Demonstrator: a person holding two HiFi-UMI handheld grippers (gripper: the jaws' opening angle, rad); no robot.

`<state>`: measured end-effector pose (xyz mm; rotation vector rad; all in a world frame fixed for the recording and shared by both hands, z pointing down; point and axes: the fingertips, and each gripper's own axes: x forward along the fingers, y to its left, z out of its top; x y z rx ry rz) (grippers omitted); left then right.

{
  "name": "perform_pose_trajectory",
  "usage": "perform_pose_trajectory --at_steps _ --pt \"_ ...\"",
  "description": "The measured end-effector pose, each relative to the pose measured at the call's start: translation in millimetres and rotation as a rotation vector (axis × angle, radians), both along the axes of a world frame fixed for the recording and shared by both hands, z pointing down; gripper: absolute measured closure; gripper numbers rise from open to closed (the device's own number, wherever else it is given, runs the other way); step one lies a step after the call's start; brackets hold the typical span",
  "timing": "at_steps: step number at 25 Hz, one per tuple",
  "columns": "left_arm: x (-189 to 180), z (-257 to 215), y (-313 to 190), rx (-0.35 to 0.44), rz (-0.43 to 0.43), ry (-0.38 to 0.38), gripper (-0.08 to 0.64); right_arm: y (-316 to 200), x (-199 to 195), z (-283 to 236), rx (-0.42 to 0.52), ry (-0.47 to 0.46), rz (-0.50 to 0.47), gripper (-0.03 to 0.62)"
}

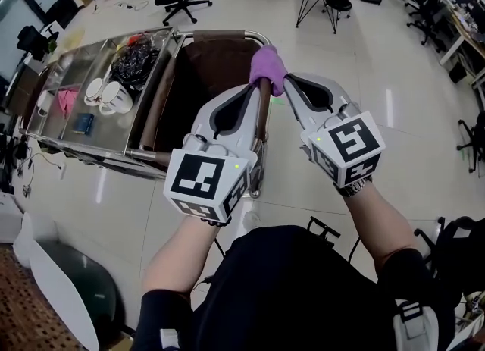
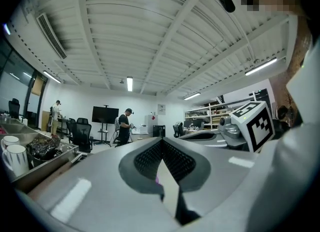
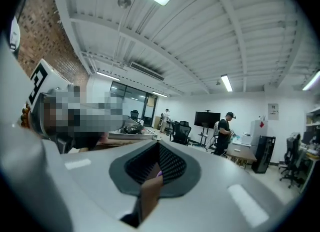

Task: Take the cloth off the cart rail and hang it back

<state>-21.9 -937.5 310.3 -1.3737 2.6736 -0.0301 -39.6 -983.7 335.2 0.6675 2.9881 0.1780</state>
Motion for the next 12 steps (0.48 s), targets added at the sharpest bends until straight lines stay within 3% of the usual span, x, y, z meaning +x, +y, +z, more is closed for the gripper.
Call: perform_pose_trajectory --at_steps 12 --pt "100.8 25.0 -20.9 -0.033 -0.127 -0.043 0.557 0.3 116.6 -0.4 -0.014 -0.078 -0.133 0.592"
